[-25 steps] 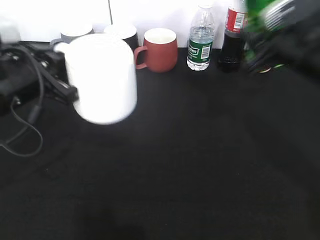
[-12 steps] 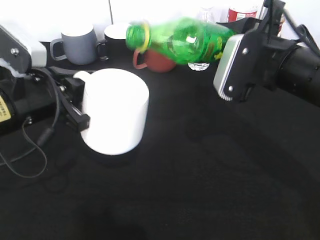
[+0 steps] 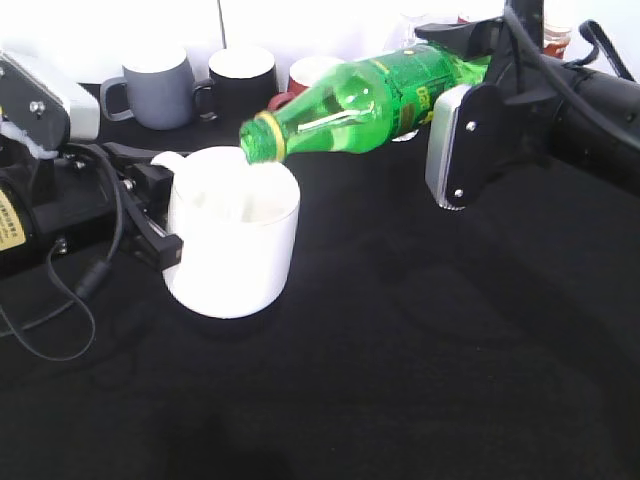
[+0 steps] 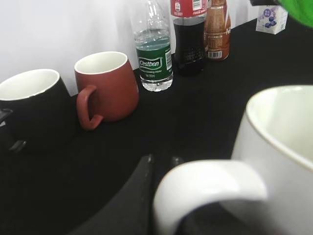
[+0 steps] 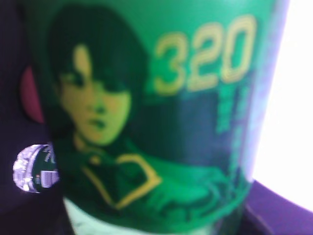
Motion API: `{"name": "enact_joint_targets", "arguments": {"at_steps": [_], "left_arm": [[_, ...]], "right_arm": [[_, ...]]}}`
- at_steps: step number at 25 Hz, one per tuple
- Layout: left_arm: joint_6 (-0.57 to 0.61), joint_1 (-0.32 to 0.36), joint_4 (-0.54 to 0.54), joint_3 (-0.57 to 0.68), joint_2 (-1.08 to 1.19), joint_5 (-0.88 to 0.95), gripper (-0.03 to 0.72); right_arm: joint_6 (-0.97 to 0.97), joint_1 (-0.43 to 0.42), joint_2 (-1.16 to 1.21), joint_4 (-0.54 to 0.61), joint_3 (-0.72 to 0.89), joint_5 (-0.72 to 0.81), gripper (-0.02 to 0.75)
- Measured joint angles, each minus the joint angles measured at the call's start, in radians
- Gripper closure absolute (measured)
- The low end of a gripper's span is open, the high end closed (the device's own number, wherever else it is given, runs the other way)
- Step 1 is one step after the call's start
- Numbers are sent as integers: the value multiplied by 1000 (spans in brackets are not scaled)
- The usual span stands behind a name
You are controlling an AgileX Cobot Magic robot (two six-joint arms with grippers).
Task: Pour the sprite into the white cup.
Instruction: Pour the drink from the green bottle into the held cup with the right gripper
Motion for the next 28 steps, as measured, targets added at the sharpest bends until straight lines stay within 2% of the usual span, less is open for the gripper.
{"name": "enact_joint_targets", "arguments": {"at_steps": [28], "left_arm": [[0, 0, 38, 0, 0, -15, 624]], "right_arm": [[-98, 0, 0, 16, -26, 37, 342]]}}
